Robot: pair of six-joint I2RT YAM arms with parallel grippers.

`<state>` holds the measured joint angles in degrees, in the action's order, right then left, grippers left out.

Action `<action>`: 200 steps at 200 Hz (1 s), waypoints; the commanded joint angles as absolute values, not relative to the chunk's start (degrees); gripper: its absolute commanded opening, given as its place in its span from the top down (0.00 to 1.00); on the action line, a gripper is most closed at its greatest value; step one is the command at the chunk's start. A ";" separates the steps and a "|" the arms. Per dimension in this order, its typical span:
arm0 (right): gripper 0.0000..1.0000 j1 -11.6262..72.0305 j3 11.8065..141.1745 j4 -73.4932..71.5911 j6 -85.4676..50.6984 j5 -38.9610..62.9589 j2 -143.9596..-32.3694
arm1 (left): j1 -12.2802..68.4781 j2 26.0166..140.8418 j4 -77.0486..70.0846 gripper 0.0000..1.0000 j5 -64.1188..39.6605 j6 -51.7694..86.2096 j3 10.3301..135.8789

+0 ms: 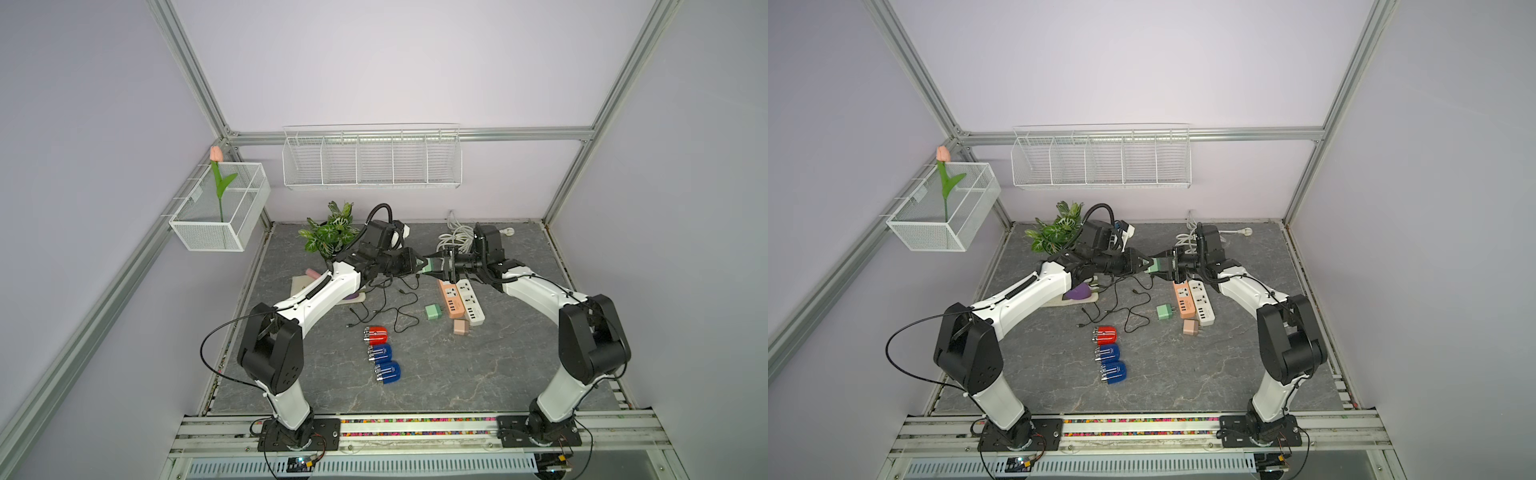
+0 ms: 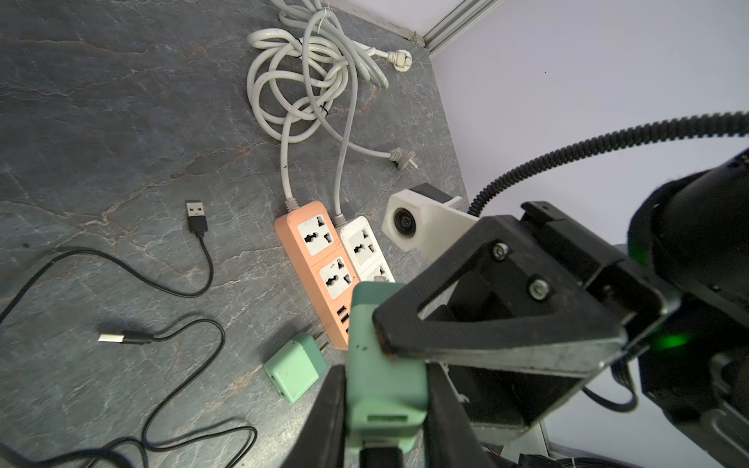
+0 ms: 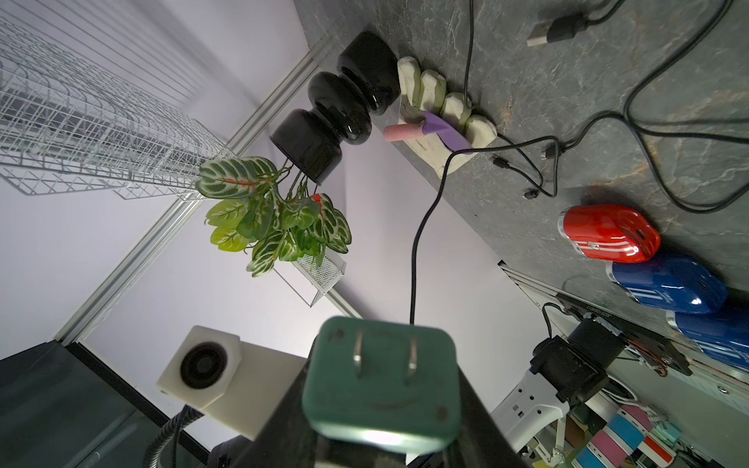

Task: Charge the electric shaver
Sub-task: Insert the charging cable into the plug.

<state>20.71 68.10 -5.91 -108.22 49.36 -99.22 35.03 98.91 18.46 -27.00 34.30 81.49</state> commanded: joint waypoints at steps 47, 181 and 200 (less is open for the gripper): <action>0.83 21.18 66.71 -12.82 -110.84 50.36 -98.28 | 35.31 101.58 17.06 0.82 -28.04 38.61 84.47; 0.21 19.09 63.17 -2.80 -91.52 38.10 -89.25 | 36.39 103.22 32.17 1.00 -21.20 50.93 92.94; 0.23 18.95 62.64 2.60 -75.29 33.81 -84.82 | 36.05 105.39 39.64 1.00 -20.32 54.10 98.12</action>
<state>19.44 63.64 -4.40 -95.64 40.82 -91.18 36.34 103.02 30.06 -22.70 47.99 91.81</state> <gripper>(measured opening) 0.790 0.266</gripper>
